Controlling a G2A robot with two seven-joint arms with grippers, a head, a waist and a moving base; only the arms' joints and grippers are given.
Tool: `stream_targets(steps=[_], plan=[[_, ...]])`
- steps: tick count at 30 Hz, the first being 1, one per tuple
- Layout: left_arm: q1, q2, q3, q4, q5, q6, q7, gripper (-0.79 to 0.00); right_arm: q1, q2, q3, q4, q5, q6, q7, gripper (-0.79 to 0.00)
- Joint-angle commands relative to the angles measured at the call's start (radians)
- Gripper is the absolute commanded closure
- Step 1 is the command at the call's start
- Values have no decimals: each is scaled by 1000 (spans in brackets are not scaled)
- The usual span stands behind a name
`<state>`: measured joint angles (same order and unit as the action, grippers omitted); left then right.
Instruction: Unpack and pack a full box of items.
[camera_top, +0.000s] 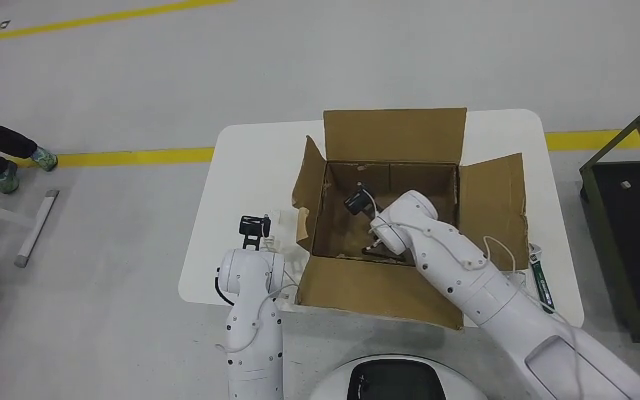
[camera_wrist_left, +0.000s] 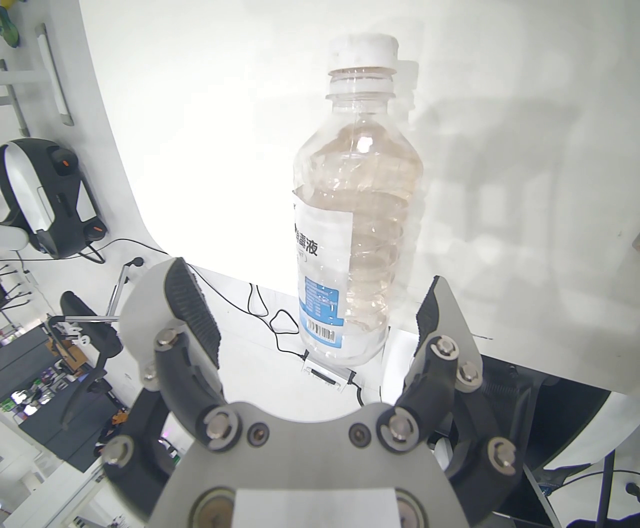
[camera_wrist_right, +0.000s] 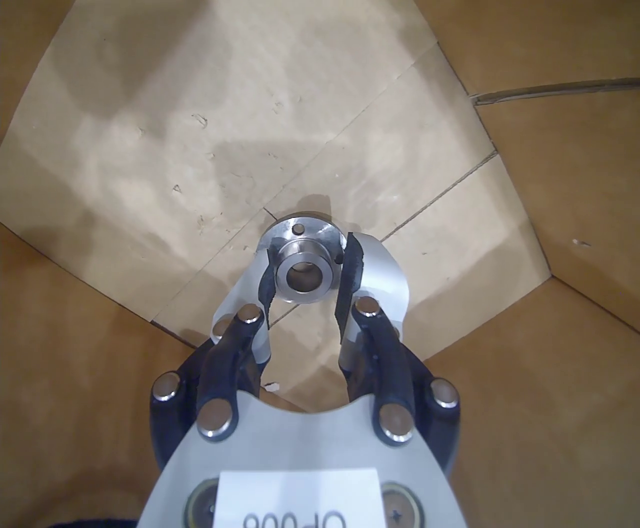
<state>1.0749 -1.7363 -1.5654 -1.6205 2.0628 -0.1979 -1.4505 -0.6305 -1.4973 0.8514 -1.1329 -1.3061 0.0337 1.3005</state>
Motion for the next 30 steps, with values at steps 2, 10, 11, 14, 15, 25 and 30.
stream_targets(steps=[2,10,11,14,15,25,30], plan=[[0,0,0,0,0,0,0,-785,5,-4,0,16,6,-4,-4,-299],[0,0,0,0,0,0,0,-785,17,-15,-1,51,14,-9,-21,-212],[0,0,0,0,0,0,0,-785,19,-16,0,56,16,-10,-22,-169],[0,0,0,0,0,0,0,-785,26,-19,4,63,17,-13,-26,0],[0,0,0,0,0,0,0,-785,26,-19,7,60,18,-11,-28,0],[0,0,0,0,0,0,0,-785,-51,18,189,-133,107,-23,-48,0],[0,0,0,0,0,0,0,-785,-190,56,427,-269,381,-163,-159,0]])
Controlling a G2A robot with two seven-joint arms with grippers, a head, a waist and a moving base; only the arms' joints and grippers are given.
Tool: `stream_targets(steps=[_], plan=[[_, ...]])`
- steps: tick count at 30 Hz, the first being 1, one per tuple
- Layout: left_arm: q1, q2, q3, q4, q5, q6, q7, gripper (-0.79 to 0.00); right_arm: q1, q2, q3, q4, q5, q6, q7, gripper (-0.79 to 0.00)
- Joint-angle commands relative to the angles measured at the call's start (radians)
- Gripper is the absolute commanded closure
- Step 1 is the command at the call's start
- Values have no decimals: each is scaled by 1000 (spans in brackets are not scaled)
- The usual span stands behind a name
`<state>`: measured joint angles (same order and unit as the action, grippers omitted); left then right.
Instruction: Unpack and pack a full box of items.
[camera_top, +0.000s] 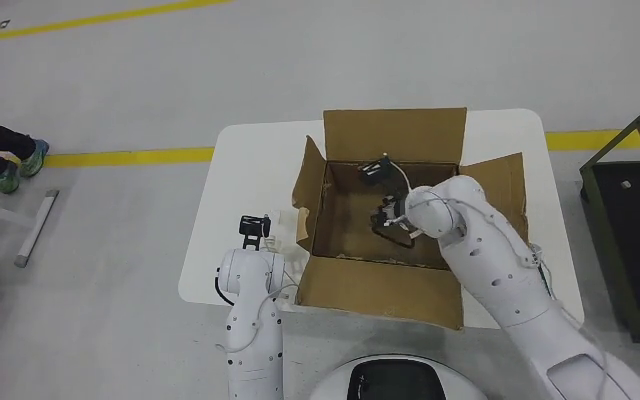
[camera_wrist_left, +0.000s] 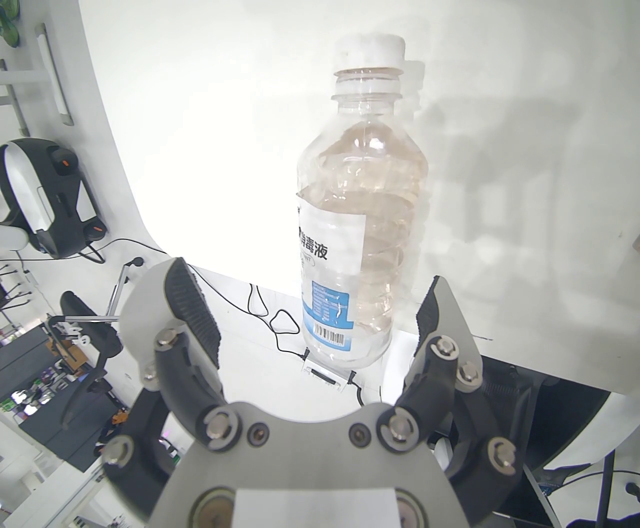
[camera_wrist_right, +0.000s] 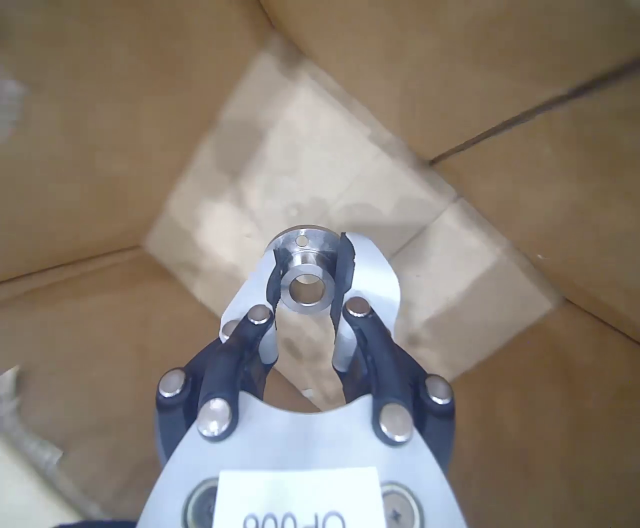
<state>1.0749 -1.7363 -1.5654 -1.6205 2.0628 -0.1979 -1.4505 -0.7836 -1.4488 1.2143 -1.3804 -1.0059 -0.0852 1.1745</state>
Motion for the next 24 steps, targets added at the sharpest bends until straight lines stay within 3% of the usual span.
stream_targets(steps=[1,7,24], plan=[[0,0,0,0,0,0,0,-785,-64,15,105,-29,129,-74,-46,0],[0,0,0,0,0,0,0,-785,-163,36,257,10,486,-251,-100,0],[0,0,0,0,0,0,0,-785,-167,41,269,27,494,-264,-108,0]])
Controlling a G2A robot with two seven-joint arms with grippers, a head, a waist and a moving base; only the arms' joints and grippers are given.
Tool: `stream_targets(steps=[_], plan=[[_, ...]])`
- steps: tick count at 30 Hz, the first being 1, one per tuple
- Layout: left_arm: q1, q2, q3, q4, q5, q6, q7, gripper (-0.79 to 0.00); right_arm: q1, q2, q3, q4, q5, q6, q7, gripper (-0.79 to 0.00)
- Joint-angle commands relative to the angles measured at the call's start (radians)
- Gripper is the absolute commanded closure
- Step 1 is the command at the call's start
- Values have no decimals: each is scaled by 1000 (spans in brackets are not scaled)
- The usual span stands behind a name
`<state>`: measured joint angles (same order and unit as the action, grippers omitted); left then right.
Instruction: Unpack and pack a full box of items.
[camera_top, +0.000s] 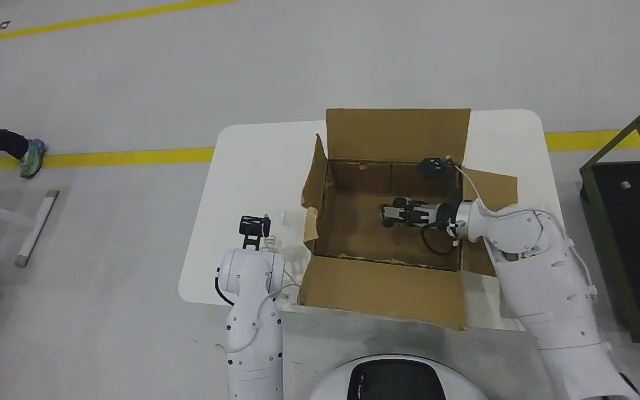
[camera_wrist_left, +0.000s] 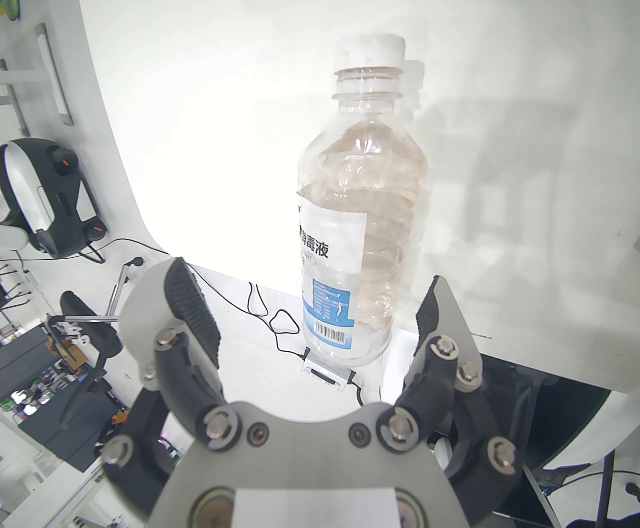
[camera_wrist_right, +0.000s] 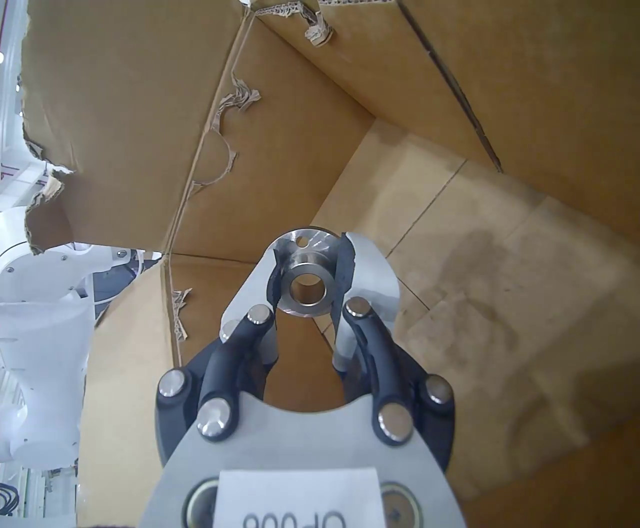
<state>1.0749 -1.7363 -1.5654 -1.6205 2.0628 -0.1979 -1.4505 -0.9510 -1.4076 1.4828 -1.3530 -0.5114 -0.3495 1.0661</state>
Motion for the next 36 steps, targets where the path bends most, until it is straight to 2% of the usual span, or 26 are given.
stream_targets(steps=[1,11,15,18,22,27,31,36], plan=[[0,0,0,0,0,0,0,-785,0,0,0,0,0,0,0,0],[0,0,0,0,0,0,0,-785,-15,19,5,-123,38,-35,-55,0],[0,0,0,0,0,0,0,-785,-33,36,54,-220,-10,-40,-82,0],[0,0,0,0,0,0,0,-785,-68,49,123,-293,11,-28,-118,0],[0,0,0,0,0,0,0,-785,-120,57,226,-300,246,-28,-170,0],[0,0,0,0,0,0,0,-785,-164,71,308,-274,441,-64,-172,0],[0,0,0,0,0,0,0,-785,-182,81,318,-262,484,-102,-156,0],[0,0,0,0,0,0,0,-785,-182,81,318,-262,484,-102,-156,0]])
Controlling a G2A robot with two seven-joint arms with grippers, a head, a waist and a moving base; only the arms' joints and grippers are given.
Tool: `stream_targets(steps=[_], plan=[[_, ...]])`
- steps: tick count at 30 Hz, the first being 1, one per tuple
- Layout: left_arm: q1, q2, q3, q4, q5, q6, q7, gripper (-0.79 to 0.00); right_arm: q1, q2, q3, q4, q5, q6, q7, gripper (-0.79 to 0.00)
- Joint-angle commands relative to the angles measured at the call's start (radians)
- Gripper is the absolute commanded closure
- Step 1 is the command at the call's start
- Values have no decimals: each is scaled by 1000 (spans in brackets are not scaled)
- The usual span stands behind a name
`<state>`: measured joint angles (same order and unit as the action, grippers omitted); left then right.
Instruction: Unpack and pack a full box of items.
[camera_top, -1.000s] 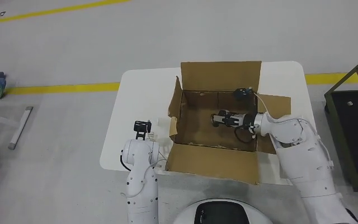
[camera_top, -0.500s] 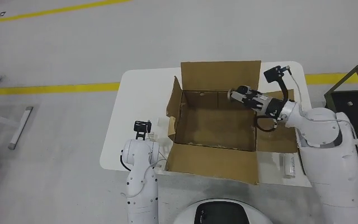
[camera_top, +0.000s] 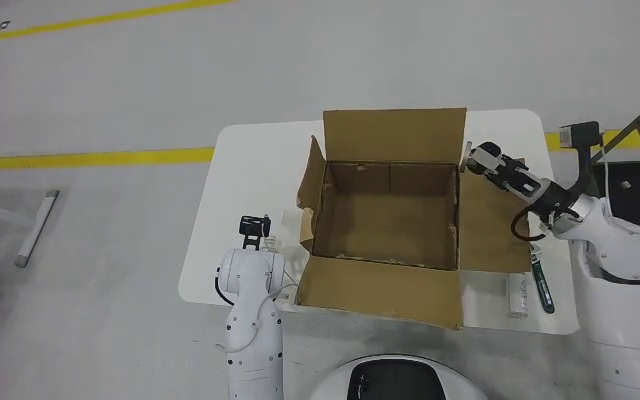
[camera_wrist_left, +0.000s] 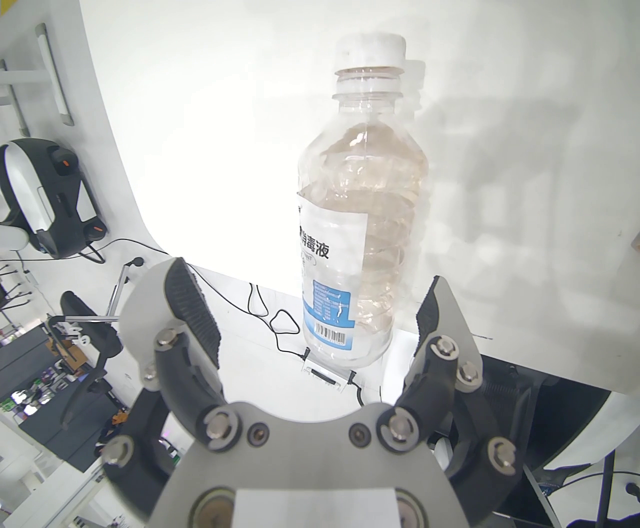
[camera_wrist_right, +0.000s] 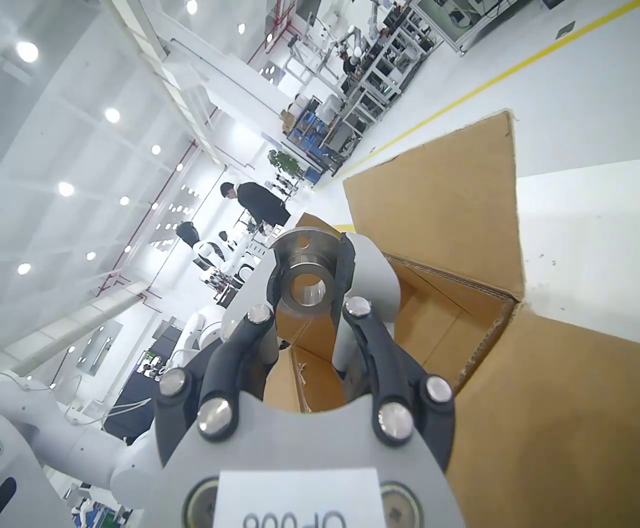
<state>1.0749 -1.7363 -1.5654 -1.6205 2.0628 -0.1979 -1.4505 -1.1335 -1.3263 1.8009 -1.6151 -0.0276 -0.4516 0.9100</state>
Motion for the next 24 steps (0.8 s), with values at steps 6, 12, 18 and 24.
stream_targets(steps=[6,12,18,24], plan=[[0,0,0,0,0,0,0,-785,0,0,0,0,0,0,0,0],[0,0,0,0,0,0,0,-785,-3,9,16,-37,-76,4,-52,0],[0,0,0,0,0,0,0,-785,15,36,98,-65,-272,19,-104,0],[0,0,0,0,0,0,0,-785,5,71,172,-103,-643,35,-108,0]])
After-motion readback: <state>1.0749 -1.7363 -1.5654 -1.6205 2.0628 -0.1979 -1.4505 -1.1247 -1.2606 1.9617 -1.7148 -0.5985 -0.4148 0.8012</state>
